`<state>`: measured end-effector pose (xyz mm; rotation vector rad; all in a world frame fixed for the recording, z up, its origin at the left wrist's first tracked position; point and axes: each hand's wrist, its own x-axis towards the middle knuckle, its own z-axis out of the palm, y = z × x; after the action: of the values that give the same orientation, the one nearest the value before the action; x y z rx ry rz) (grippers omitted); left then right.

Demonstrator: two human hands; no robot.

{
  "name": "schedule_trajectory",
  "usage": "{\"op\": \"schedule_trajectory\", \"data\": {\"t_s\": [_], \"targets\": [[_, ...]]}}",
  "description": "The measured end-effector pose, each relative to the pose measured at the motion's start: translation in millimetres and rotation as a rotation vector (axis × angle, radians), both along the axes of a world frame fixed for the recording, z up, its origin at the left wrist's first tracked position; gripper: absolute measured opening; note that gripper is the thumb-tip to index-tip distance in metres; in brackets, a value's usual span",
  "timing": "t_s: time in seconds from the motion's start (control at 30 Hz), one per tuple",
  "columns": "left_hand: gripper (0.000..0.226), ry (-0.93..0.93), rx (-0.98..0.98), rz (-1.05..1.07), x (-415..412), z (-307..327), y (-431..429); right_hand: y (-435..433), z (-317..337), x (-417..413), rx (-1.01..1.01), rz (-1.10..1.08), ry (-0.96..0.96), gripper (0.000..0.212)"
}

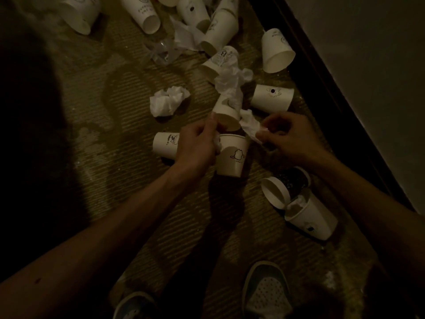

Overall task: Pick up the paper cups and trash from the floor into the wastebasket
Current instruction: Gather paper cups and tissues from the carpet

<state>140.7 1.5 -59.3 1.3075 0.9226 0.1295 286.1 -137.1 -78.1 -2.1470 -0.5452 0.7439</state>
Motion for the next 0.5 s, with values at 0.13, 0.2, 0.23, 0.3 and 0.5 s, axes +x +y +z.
{"op": "schedule_trajectory", "data": {"t_s": [0.13, 0.2, 0.23, 0.3, 0.5], "targets": [[0.046, -0.094, 0.093, 0.067, 3, 7, 2, 7, 42, -22, 0.206, 0.122, 0.065, 0.018], [0.048, -0.173, 0.058, 0.030, 5, 12, 1, 17, 52, -35, 0.258, 0.189, 0.069, 0.013], [0.046, -0.218, 0.015, 0.010, 5, 14, 0, 22, 55, -40, 0.280, 0.196, 0.079, 0.012], [0.038, -0.288, -0.040, -0.005, 2, 16, 0, 32, 56, -47, 0.289, 0.212, 0.078, 0.013], [0.035, -0.193, 0.132, 0.117, -15, 1, 15, 46, 55, -29, 0.200, 0.328, 0.029, 0.020]]}}
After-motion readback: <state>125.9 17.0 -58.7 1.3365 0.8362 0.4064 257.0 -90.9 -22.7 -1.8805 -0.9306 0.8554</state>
